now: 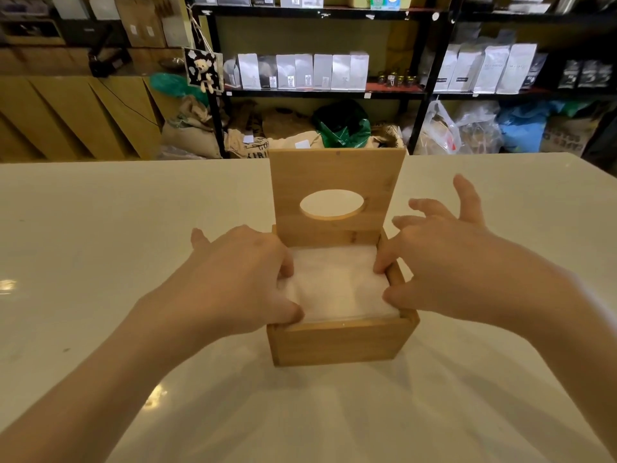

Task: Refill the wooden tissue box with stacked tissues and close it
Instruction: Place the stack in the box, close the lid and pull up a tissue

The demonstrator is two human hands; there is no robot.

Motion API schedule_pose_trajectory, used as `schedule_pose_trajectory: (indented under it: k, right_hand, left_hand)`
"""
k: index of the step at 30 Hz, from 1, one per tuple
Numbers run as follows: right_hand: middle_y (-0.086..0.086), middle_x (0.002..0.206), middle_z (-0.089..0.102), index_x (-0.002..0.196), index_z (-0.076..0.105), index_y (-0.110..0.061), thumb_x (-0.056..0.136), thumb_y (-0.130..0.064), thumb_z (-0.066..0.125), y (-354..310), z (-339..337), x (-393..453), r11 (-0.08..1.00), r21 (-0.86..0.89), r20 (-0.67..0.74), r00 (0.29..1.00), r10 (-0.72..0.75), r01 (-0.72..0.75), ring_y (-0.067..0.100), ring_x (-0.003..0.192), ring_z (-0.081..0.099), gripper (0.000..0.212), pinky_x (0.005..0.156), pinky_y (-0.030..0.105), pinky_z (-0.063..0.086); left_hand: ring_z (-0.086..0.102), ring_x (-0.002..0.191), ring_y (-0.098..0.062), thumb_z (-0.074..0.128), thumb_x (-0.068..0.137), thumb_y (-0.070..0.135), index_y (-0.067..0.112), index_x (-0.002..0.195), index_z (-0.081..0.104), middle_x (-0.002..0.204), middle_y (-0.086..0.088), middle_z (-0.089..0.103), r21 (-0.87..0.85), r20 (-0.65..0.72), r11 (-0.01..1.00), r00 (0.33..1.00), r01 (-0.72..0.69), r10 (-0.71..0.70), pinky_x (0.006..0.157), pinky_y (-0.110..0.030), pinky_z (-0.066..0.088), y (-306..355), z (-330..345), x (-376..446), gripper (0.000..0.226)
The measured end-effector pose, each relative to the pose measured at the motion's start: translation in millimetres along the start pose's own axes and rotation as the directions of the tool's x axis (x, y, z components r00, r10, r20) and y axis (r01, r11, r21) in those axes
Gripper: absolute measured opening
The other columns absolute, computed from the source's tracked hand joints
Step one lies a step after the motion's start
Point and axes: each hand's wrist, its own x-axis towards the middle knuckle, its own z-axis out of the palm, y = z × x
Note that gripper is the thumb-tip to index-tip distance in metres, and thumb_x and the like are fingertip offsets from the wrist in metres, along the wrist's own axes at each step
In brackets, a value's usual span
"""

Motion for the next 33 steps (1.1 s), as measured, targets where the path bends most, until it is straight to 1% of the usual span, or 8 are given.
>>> schedule_pose_trajectory:
  k: [6, 9, 12, 15, 18, 26, 29, 33]
  right_hand:
    - [-0.004, 0.096, 0.064, 0.096, 0.060, -0.026, 0.073, -0.029, 0.062, -4, 7, 8, 1.000, 0.028, -0.018, 1.000, 0.013, -0.013, 0.027, 0.130, 0.033, 0.023, 0.106, 0.059, -0.018]
    - [-0.004, 0.101, 0.063, 0.099, 0.060, -0.028, 0.076, -0.034, 0.061, 1, 11, 5, 0.998, 0.056, -0.057, 0.998, -0.027, 0.031, 0.023, 0.132, 0.031, 0.024, 0.107, 0.058, -0.018]
    - [-0.010, 0.115, 0.061, 0.104, 0.060, -0.037, 0.078, -0.048, 0.059, 11, 3, 1, 0.980, 0.178, -0.145, 0.987, -0.065, 0.090, 0.014, 0.130, 0.035, 0.028, 0.111, 0.052, -0.014]
    - [-0.013, 0.107, 0.063, 0.096, 0.061, -0.039, 0.076, -0.049, 0.060, 20, -6, -3, 0.921, 0.342, -0.379, 0.924, -0.044, 0.184, 0.004, 0.108, 0.050, 0.022, 0.113, 0.029, 0.007]
    - [-0.023, 0.090, 0.062, 0.083, 0.062, -0.038, 0.069, -0.047, 0.064, 24, -16, -5, 0.806, 0.531, -0.480, 0.877, 0.032, 0.262, -0.011, 0.084, 0.053, 0.017, 0.078, -0.003, 0.033]
    - [-0.020, 0.087, 0.064, 0.121, 0.047, -0.036, 0.075, -0.038, 0.067, 36, -27, 8, 0.791, 0.525, -0.609, 0.787, 0.093, 0.313, -0.006, 0.090, 0.059, 0.050, 0.073, 0.004, 0.036]
    - [-0.023, 0.082, 0.058, 0.125, 0.049, -0.035, 0.079, -0.039, 0.061, 33, -24, 14, 0.806, 0.498, -0.579, 0.814, 0.033, 0.321, -0.002, 0.085, 0.059, 0.049, 0.072, 0.009, 0.039]
    - [-0.031, 0.078, 0.052, 0.116, 0.059, -0.034, 0.083, -0.034, 0.059, 33, -20, 18, 0.806, 0.467, -0.619, 0.786, 0.004, 0.364, -0.001, 0.086, 0.055, 0.033, 0.068, 0.006, 0.040]
  left_hand:
    - [0.037, 0.088, -0.014, 0.069, 0.072, 0.043, 0.026, 0.100, 0.060, 0.090, 0.010, 0.053, -0.027, -0.027, 1.000, 1.000, -0.010, 0.010, 0.105, -0.059, 0.027, 1, 6, 4, 0.034]
    - [0.040, 0.090, -0.014, 0.067, 0.072, 0.047, 0.028, 0.099, 0.061, 0.086, 0.015, 0.051, -0.068, -0.060, 0.997, 0.998, -0.031, 0.027, 0.105, -0.056, 0.029, -1, 5, 3, 0.033]
    - [0.050, 0.109, -0.015, 0.065, 0.071, 0.053, 0.034, 0.100, 0.064, 0.114, 0.010, 0.060, -0.199, -0.159, 0.979, 0.987, -0.048, 0.016, 0.101, -0.040, 0.038, -7, -5, 0, 0.035]
    - [0.051, 0.098, -0.008, 0.066, 0.067, 0.052, 0.041, 0.090, 0.061, 0.119, 0.011, 0.061, -0.312, -0.310, 0.941, 0.950, -0.133, 0.032, 0.081, -0.028, 0.039, -13, -21, -3, 0.026]
    - [0.051, 0.089, -0.006, 0.066, 0.065, 0.049, 0.043, 0.080, 0.055, 0.110, 0.015, 0.058, -0.330, -0.434, 0.920, 0.899, -0.212, 0.052, 0.081, -0.026, 0.039, -16, -34, -3, 0.019]
    - [0.050, 0.099, -0.001, 0.066, 0.065, 0.046, 0.042, 0.131, 0.035, 0.110, 0.016, 0.054, -0.327, -0.600, 0.884, 0.796, -0.332, 0.077, 0.090, -0.027, 0.042, -6, -46, 8, 0.074]
    - [0.044, 0.099, 0.006, 0.062, 0.076, 0.043, 0.040, 0.134, 0.036, 0.120, 0.017, 0.053, -0.207, -0.590, 0.921, 0.793, -0.329, 0.151, 0.083, -0.018, 0.039, -8, -35, 17, 0.064]
    - [0.044, 0.076, 0.002, 0.059, 0.084, 0.031, 0.029, 0.122, 0.053, 0.100, 0.023, 0.048, -0.129, -0.619, 0.928, 0.760, -0.348, 0.199, 0.059, -0.010, 0.034, -9, -27, 22, 0.039]
